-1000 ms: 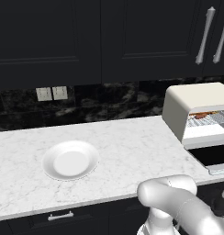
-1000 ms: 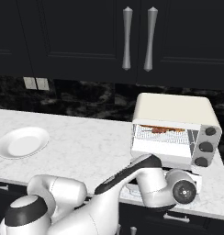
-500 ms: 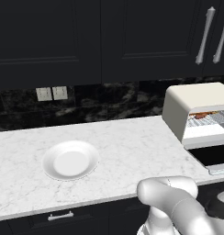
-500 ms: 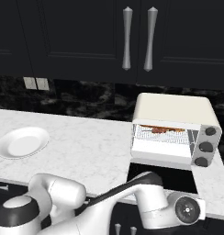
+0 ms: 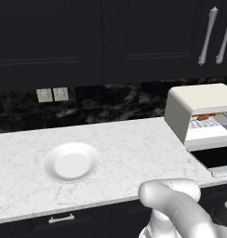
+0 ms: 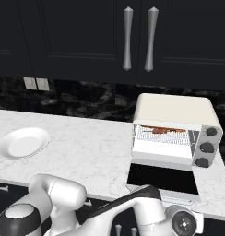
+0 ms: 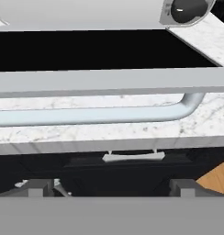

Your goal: Pick up the kebab skewer and baguette bread, and place them inside the toaster oven. Close the toaster oven door and start by setting the timer.

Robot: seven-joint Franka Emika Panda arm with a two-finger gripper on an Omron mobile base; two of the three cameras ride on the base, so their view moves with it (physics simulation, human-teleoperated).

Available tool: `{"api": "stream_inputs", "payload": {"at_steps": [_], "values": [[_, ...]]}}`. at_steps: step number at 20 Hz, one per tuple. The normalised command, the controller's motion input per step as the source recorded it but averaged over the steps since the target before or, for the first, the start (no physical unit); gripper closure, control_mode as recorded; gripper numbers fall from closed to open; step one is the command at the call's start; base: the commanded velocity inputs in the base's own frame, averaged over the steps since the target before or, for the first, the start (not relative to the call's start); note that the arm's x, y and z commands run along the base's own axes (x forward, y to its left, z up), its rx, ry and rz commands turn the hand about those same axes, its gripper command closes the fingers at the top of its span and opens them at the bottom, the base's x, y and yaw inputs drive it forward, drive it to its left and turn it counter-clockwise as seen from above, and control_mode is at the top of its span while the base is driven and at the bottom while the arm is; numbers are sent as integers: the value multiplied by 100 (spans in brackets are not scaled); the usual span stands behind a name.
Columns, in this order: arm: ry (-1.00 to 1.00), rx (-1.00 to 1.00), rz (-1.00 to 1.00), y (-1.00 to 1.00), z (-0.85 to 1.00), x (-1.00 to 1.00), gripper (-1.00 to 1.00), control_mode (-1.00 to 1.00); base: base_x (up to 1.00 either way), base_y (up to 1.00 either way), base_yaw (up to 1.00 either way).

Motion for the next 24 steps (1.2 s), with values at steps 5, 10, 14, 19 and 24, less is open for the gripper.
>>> {"api": "stream_inputs", "payload": {"at_steps": [5,10,14,19,24], "values": [[0,0,0,0,-1,13,-100,-100,0,0,0],[0,0,0,0,0,16,-100,-100,0,0,0],[0,2,0,0,0,28,-100,-100,0,0,0],[0,0,1,0,-11,26,-100,-100,0,0,0],[0,0,1,0,-30,6,-100,-100,0,0,0]]}}
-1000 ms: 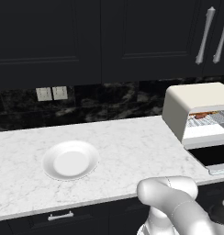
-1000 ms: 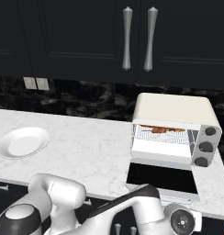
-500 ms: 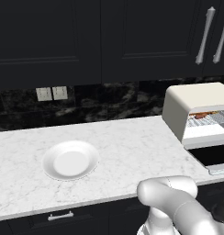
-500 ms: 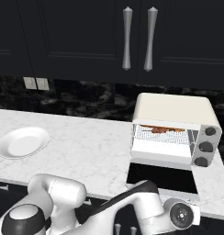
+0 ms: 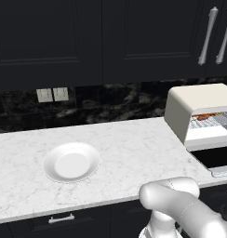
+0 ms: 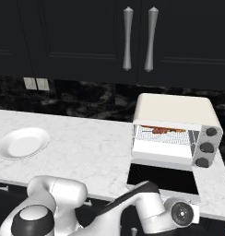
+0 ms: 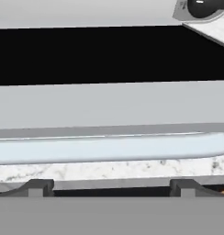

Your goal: Pick up the kebab skewer and baguette bread, and place them inside the toaster oven. Close the toaster oven door and start by setting the timer.

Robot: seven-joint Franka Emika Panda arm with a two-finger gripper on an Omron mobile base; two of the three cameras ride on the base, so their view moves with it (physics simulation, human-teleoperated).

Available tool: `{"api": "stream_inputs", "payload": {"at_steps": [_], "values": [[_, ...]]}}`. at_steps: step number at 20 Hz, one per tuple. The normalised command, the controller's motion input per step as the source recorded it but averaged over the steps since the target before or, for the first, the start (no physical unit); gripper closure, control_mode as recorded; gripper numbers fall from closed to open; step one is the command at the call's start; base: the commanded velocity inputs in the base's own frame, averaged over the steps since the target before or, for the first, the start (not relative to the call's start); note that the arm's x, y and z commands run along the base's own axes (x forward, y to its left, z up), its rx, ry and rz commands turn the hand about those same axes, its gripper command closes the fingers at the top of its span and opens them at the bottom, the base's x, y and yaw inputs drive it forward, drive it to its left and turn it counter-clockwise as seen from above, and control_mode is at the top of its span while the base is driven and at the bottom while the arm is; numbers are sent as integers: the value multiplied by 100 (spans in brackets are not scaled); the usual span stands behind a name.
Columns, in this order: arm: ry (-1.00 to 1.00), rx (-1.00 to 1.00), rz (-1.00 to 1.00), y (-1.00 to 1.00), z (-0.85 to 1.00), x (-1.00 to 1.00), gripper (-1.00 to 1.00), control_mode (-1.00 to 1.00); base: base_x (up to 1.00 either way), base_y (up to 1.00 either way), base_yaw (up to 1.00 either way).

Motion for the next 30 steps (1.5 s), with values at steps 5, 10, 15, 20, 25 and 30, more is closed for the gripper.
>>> {"api": "stream_inputs", "payload": {"at_steps": [5,10,15,20,25,30], "values": [[0,0,1,0,-20,6,-100,-100,0,0,0],[0,0,1,0,-27,1,-100,-100,0,0,0],[0,0,0,0,-26,6,-100,-100,0,0,0],[-4,0,0,0,-1,11,-100,-100,0,0,0],[-9,2,0,0,2,0,-100,-100,0,0,0],[-15,3,0,0,19,0,-100,-100,0,0,0]]}}
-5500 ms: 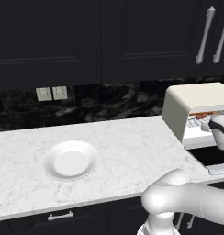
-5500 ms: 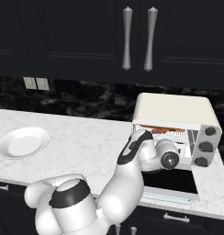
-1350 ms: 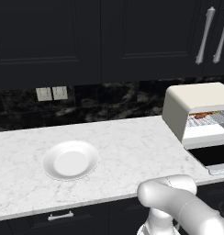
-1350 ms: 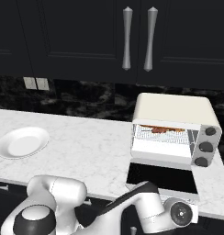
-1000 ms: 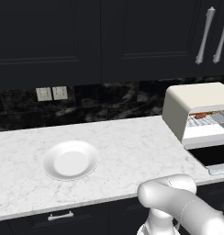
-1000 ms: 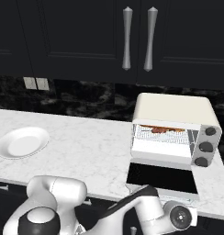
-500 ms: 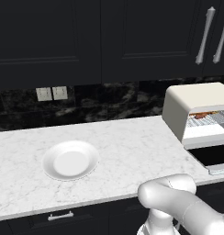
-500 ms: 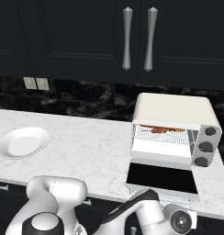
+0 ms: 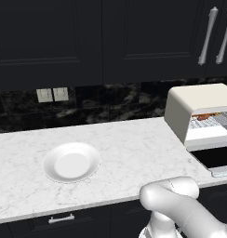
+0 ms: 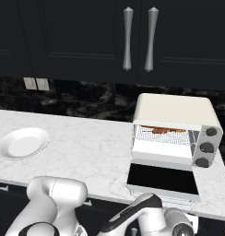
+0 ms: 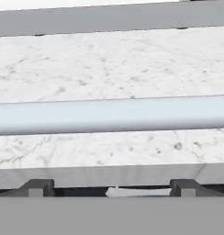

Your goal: Pick up the kebab skewer and baguette bread, and place them inside the toaster oven. Close the toaster oven door and start by setting the timer.

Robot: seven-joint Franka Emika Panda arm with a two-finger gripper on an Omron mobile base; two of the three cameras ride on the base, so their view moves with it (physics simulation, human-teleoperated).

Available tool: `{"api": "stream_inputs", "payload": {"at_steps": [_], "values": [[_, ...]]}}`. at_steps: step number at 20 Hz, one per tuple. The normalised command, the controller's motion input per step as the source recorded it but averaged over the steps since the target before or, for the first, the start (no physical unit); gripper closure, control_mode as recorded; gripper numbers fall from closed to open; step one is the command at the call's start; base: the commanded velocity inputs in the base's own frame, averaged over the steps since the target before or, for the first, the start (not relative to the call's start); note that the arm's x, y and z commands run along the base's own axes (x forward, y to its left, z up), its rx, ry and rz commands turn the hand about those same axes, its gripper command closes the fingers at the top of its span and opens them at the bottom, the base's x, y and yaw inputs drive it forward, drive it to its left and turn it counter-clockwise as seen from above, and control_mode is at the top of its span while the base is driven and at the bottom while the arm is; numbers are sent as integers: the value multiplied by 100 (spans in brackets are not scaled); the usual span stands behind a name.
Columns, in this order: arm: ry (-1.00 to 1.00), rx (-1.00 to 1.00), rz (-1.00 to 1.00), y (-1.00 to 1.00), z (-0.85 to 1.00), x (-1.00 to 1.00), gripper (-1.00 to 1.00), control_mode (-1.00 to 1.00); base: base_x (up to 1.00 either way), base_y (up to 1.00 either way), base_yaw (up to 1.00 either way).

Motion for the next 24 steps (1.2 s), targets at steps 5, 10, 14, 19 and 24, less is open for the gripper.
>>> {"api": "stream_inputs", "payload": {"at_steps": [5,10,14,19,24], "values": [[-14,0,0,0,34,0,-100,-100,0,0,0],[-15,0,0,0,3,3,-100,-100,0,0,0],[-22,0,0,1,-1,14,-100,-100,0,0,0],[-12,0,0,0,-4,16,-100,-100,0,0,0],[-4,0,0,0,-16,19,-100,-100,0,0,0]]}}
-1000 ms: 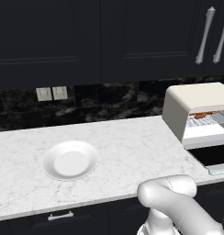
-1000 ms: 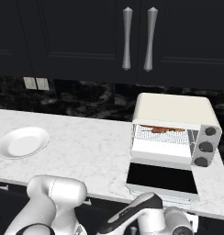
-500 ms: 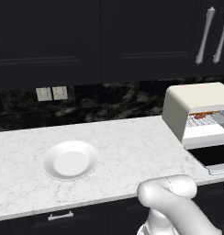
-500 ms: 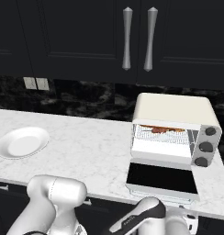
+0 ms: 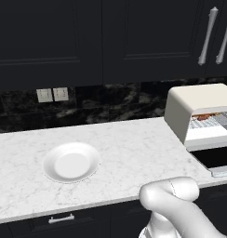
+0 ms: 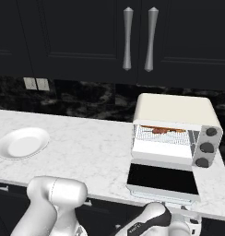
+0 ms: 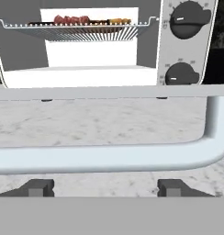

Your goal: Pick up the kebab skewer and baguette bread, and place them inside the toaster oven. Close the toaster oven door and start by setting the timer.

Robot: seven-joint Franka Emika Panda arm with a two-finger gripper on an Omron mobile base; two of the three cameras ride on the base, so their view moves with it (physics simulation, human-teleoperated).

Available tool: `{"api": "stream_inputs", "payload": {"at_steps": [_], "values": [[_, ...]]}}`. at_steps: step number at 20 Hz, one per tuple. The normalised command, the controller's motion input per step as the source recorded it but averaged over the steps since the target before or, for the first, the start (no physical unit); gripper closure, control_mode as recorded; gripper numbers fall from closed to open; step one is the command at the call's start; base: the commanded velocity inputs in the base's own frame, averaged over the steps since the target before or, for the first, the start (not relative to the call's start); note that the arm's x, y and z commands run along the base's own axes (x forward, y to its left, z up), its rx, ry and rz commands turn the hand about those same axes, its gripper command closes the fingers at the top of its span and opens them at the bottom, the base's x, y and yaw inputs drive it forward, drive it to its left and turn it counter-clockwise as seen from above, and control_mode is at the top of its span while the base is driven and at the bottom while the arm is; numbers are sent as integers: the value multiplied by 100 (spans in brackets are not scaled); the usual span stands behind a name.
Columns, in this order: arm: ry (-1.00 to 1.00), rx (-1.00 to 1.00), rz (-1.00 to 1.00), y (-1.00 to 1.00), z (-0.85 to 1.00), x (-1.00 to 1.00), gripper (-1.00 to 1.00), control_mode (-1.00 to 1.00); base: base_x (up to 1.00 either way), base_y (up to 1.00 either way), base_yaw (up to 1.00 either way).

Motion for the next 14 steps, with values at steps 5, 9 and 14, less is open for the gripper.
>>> {"api": "stream_inputs", "payload": {"at_steps": [5,9,14], "values": [[-9,-5,0,13,-3,7,-100,-100,0,0,0],[-3,-7,0,16,-24,0,-100,-100,0,0,0],[0,-2,0,15,-22,1,-100,-100,0,0,0]]}}
